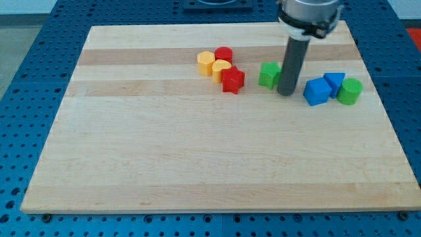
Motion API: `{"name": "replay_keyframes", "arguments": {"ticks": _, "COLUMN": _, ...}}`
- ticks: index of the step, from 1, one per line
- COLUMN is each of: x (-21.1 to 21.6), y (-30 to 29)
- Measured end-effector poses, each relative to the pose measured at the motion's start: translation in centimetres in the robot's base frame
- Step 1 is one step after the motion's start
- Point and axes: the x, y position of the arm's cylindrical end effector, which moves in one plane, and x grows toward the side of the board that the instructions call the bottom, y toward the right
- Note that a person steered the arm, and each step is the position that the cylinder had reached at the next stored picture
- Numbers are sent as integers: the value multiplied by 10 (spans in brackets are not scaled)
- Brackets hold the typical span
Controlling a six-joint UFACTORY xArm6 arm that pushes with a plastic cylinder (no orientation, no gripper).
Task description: Push the green star slightly to the right of the yellow heart
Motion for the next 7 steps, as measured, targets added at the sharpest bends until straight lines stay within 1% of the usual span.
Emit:
{"name": "replay_keyframes", "arguments": {"ticks": 3, "x": -17, "y": -30}}
{"name": "replay_keyframes", "arguments": {"ticks": 5, "x": -23, "y": 6}}
{"name": "replay_keyframes", "arguments": {"ticks": 6, "x": -30, "y": 10}}
{"name": "replay_keyframes", "arguments": {"ticks": 7, "x": -58, "y": 2}}
